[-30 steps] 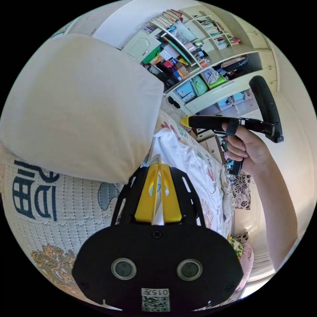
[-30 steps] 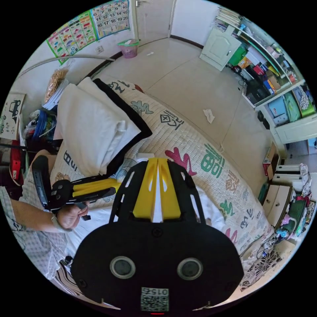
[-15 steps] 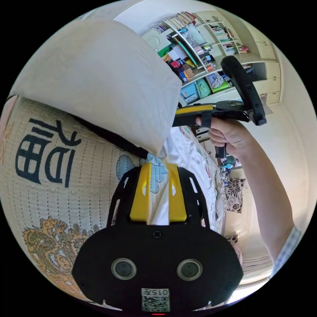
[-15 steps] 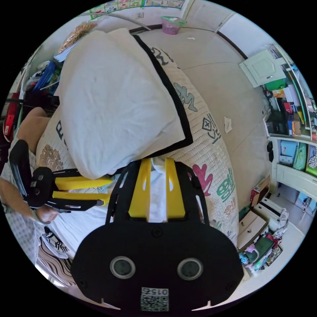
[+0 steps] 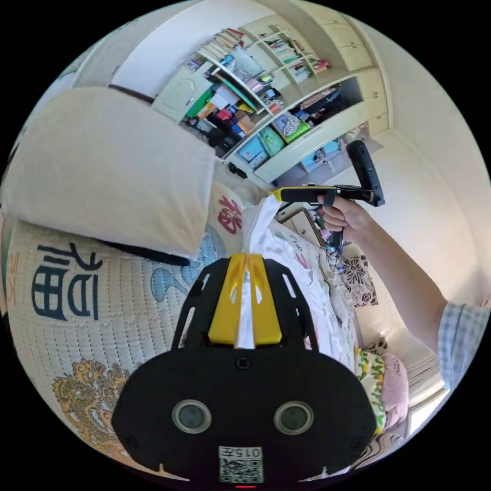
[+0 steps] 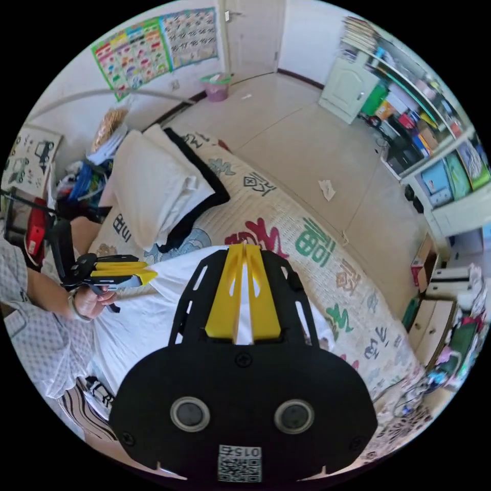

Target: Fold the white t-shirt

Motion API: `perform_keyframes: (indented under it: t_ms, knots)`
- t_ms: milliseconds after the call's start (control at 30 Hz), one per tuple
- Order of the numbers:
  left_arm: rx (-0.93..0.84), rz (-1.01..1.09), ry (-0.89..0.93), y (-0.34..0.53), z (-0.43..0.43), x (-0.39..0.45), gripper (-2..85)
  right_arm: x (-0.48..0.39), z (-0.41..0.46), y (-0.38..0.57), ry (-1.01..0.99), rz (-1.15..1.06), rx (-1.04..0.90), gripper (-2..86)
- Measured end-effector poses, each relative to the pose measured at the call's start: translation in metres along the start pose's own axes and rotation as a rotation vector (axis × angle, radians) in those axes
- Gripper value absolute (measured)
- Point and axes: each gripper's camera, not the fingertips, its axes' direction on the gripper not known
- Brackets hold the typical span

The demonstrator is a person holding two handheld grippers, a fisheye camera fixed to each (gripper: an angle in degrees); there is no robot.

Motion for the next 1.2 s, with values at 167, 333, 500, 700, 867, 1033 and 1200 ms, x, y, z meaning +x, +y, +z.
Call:
perform_keyframes:
  t_ms: [167,333,500,700,867,1033,1200]
  knots:
    - [-0.055,0.294,-0.006,0.025,0.028,0.064,-0.6,0.054,-0.039,0.103,-0.07,0.173,0.093,-0.9]
    - [-0.216,0.47,-0.054,0.063,0.079,0.095,-0.3,0.085,-0.044,0.197,-0.101,0.346,0.074,-0.8]
    - [-0.341,0.539,-0.083,0.095,0.118,0.111,1.5,0.101,-0.054,0.261,-0.15,0.412,-0.017,0.6]
    - [-0.321,0.586,-0.018,0.104,0.116,0.123,4.6,0.108,-0.125,0.318,-0.178,0.427,0.086,5.0]
    - [-0.268,0.564,-0.048,0.101,0.13,0.135,4.5,0.116,-0.172,0.345,-0.192,0.45,0.222,4.9]
    - [-0.46,0.511,-0.033,0.112,0.189,0.134,2.7,0.128,-0.177,0.374,-0.214,0.5,0.074,1.8]
    - [-0.496,0.563,-0.106,0.133,0.212,0.148,3.0,0.138,-0.224,0.45,-0.28,0.558,0.139,-0.6]
